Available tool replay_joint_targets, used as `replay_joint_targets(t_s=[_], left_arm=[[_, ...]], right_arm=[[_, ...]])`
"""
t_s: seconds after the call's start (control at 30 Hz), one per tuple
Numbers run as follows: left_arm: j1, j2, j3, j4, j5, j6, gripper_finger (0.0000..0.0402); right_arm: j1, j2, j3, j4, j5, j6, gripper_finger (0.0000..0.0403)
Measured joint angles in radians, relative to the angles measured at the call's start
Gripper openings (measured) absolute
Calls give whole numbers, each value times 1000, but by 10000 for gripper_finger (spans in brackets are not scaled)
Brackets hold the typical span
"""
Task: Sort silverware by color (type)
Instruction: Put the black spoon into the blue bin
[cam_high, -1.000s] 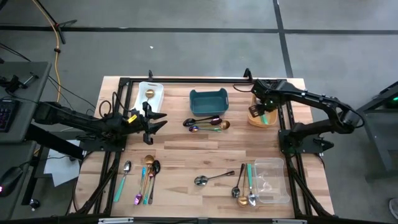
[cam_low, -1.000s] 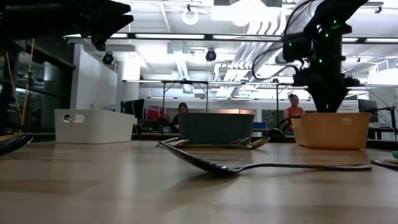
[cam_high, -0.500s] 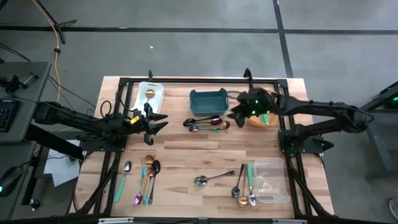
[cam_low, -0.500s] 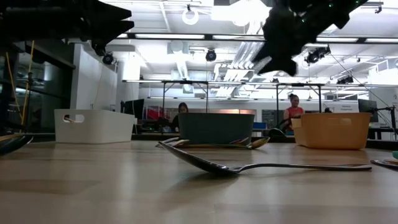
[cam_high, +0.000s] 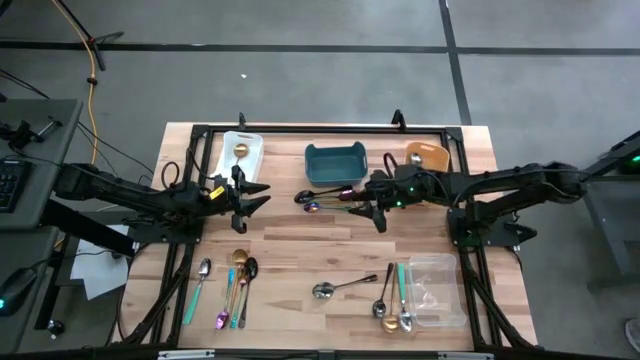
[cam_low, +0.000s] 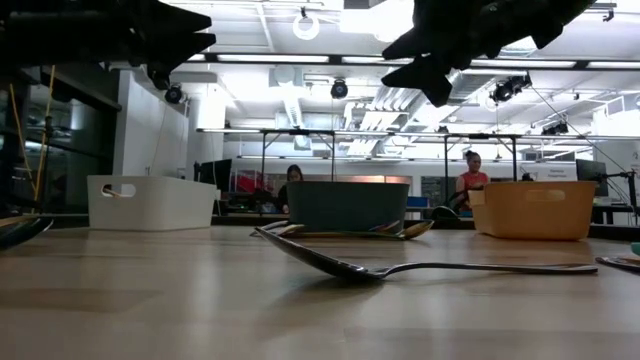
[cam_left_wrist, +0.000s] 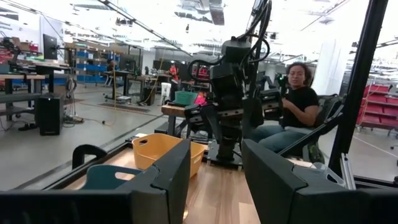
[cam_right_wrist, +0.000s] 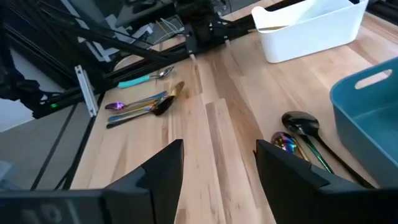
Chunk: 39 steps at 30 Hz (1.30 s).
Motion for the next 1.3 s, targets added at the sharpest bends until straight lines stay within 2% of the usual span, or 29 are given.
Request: replay_joint_targets(t_s=[0.2, 0.33, 0.93, 1.17, 1.3], left_arm=[[0, 0, 0, 3, 0, 2, 136], [0, 0, 0, 6, 0, 2, 136], [0, 0, 0, 6, 0, 1, 136], [0, 0, 0, 4, 2, 0, 136], [0, 0, 0, -9, 4, 0, 136]], right_arm=[[-1, 0, 0, -4, 4, -13, 193], [-1, 0, 0, -1, 44, -31, 193], [-1, 0, 0, -2, 56, -35, 193], [15, 28, 0, 4, 176, -118, 193], [28, 92, 0, 46, 189, -165, 193]])
